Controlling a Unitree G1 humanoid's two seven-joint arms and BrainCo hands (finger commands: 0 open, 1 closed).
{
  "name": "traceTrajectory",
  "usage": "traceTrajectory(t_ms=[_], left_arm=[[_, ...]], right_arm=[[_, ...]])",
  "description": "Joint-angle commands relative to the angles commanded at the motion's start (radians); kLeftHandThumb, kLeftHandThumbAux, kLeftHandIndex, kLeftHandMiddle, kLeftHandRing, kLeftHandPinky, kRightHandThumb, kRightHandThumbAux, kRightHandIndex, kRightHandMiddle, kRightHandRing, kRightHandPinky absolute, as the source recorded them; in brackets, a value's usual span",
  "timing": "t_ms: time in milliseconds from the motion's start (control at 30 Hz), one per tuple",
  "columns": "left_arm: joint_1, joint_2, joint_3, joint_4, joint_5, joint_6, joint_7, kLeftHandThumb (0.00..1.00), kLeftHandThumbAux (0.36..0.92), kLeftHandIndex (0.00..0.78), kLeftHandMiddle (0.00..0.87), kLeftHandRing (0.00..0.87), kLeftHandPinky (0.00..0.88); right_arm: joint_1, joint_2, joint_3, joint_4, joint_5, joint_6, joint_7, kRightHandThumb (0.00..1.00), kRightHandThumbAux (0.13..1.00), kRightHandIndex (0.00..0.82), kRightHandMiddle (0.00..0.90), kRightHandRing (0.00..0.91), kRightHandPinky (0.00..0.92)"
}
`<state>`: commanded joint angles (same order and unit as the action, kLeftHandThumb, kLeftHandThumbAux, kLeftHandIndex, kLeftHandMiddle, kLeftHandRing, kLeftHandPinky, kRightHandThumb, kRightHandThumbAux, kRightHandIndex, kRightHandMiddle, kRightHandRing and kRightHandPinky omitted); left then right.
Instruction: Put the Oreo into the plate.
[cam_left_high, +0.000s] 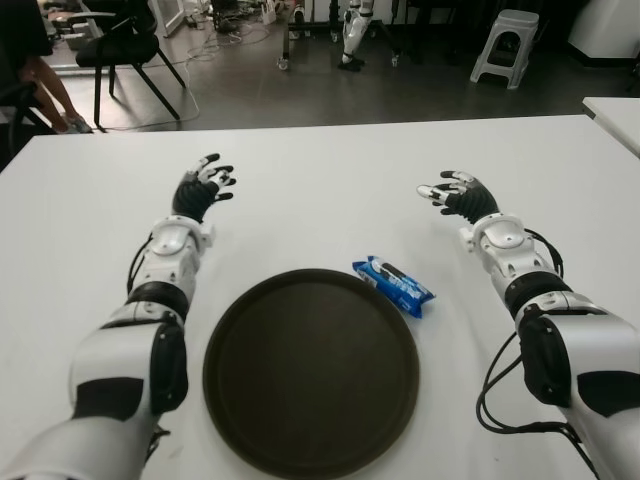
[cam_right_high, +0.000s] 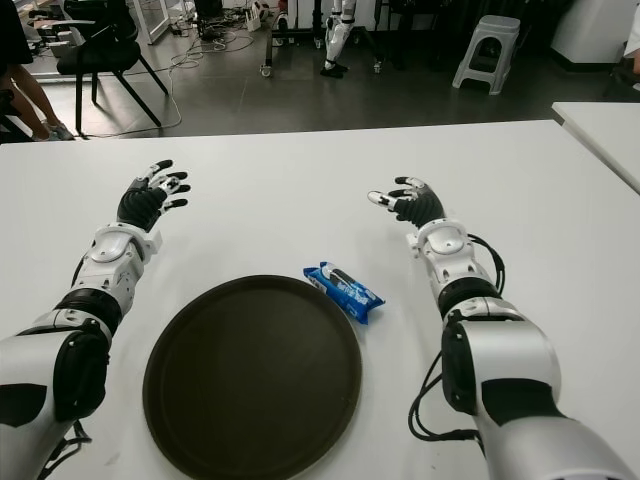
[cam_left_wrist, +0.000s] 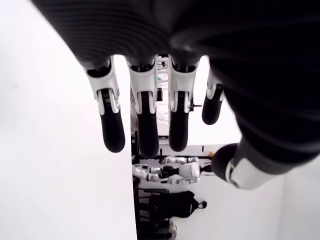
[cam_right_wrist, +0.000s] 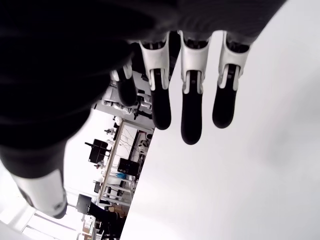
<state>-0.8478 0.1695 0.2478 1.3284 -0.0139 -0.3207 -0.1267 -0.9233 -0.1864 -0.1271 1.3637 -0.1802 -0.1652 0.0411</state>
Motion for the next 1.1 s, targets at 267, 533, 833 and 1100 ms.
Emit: traceTrajectory(t_ms=[267,533,833,1100], left_arm=[[0.001,0.003,0.002,0.001,0.001,0.001,0.001,0.155,0.664,0.153,0.244,0.247,0.281],[-0.008,0.005,0.005,0.001,0.004,0.001,0.037,0.151,0.655,0.157,0.240,0.238,0.257],[-0.018,0.009,0.002,0.000,0.006,0.004,0.032,0.151,0.642,0.166,0.251,0.246,0.263],[-0.014,0.043,0.009,0.009,0.005,0.043,0.025,0.123,0.659,0.173,0.264,0.262,0.291]], right_arm=[[-0.009,0.001,-0.007,-0.003,0.007,-0.010,0.023,0.089,0.611,0.169,0.286,0.329,0.370],[-0.019,-0.020,-0.013,-0.010,0.015,-0.046,0.045,0.096,0.598,0.169,0.288,0.332,0.370],[0.004,-0.067,-0.029,-0.007,0.028,-0.061,0.041,0.066,0.590,0.191,0.306,0.337,0.362],[0.014,-0.090,-0.059,-0.004,0.046,-0.045,0.027,0.068,0.592,0.210,0.305,0.329,0.347]])
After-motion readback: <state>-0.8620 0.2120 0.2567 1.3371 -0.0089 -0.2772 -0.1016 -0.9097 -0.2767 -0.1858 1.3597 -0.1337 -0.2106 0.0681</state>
